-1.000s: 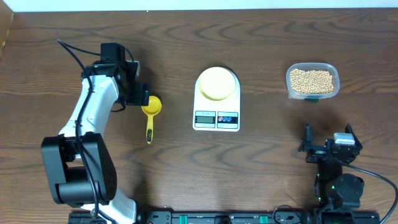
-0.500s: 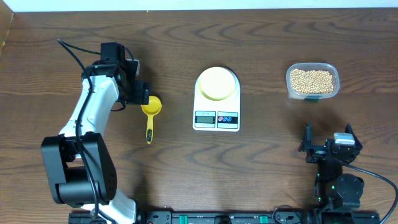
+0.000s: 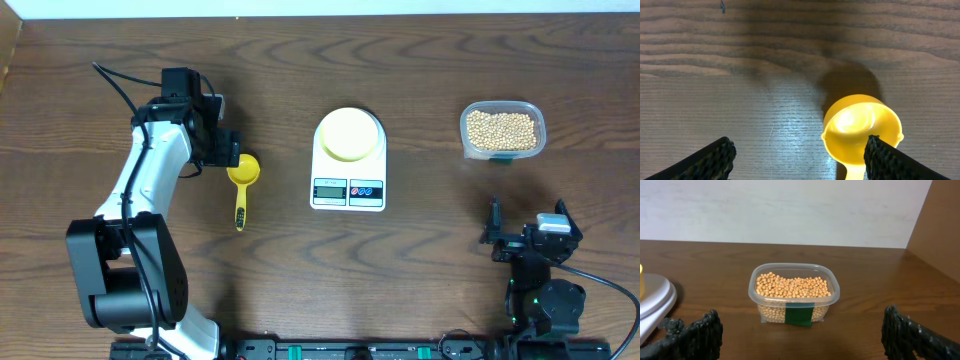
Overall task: Scoop item into bowl and weigh 50g on scale
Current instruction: 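Lower the left gripper around the yellow scoop's cup rim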
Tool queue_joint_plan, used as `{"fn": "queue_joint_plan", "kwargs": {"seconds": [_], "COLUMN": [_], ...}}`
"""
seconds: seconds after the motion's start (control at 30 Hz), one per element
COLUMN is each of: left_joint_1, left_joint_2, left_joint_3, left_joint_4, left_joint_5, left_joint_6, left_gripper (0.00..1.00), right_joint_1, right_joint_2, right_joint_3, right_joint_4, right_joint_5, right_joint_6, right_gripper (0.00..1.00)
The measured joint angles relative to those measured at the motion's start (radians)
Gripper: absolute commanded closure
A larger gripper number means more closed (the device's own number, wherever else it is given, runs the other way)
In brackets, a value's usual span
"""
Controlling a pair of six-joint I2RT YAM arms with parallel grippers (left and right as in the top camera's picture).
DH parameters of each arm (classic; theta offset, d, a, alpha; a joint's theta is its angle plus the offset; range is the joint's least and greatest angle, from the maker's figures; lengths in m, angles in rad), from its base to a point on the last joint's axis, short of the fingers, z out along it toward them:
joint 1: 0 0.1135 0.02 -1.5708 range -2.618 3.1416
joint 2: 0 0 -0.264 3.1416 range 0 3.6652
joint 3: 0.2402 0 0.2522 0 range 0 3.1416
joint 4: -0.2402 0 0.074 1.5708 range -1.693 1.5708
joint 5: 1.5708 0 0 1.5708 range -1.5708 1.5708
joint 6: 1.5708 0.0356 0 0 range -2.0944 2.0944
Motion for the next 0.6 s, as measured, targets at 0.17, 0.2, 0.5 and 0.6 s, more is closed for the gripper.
{"fn": "queue_joint_plan", "kwargs": {"seconds": [0.17, 0.2, 0.5, 0.6], "left_joint_1": [0.000, 0.000, 0.000, 0.000], "left_joint_2": [0.000, 0.000, 0.000, 0.000], "left_joint_3": [0.000, -0.002, -0.064, -0.068], "left_joint_4": [0.000, 0.004, 0.054, 0.061], "left_joint_5": [0.000, 0.000, 0.000, 0.000], "left_joint_6": [0.000, 0.000, 0.003, 0.003], "left_gripper": [0.15, 0.16, 0.15, 0.15], "right_joint_1": [0.000, 0.000, 0.000, 0.000], "right_joint_2": [0.000, 0.000, 0.000, 0.000], "right_joint_3": [0.000, 0.000, 0.000, 0.000], "right_joint_4": [0.000, 0.000, 0.000, 0.000], "right_joint_5": [0.000, 0.000, 0.000, 0.000], "right_joint_6": [0.000, 0.000, 0.000, 0.000], "right_gripper": [0.01, 0.01, 0.01, 0.01]}}
